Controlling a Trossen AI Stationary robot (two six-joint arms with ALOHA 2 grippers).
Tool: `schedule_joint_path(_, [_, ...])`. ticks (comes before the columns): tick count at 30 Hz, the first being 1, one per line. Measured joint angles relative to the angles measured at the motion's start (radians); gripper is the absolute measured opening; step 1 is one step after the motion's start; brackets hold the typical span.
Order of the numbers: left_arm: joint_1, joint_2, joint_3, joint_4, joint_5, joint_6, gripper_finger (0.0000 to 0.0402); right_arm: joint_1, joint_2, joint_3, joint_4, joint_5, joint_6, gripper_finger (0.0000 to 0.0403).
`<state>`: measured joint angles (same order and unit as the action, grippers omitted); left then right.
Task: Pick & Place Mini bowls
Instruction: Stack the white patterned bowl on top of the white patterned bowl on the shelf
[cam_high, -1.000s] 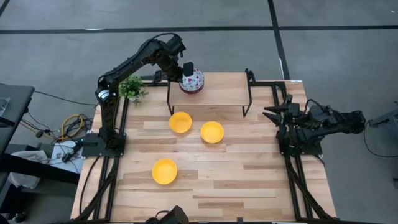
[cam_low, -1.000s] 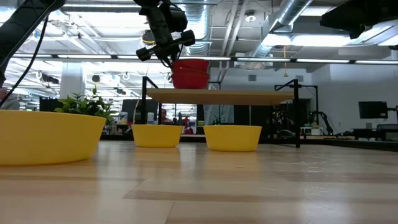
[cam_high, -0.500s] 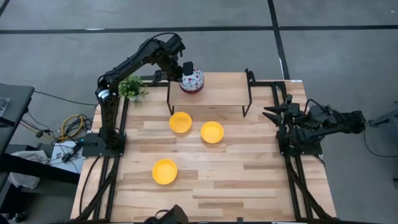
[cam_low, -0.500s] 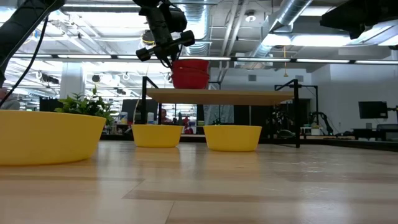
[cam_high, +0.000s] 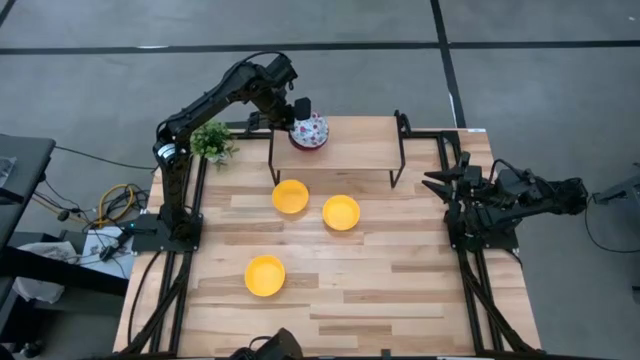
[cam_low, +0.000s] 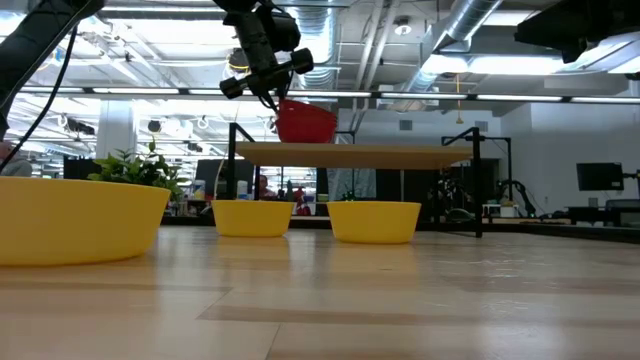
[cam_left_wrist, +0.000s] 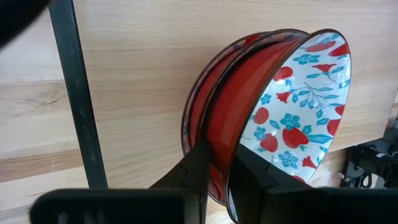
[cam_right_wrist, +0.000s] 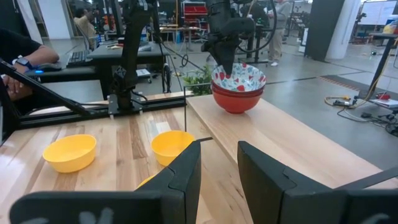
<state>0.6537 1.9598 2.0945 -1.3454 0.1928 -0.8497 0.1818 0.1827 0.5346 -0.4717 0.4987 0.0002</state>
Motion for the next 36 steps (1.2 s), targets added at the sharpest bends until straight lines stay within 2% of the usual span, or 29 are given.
schedule_joint_path(13, [0.000,-0.005,0.001,0.001,0.000,0.000,0.0066,0.000,0.000,0.000,0.000,0.000,0.000,0.0095])
schedule_joint_path(36, [-0.002,-0.005,0.001,0.019,-0.006,-0.030,0.0066,0.000,0.000,0.000,0.000,0.000,0.000,0.0095])
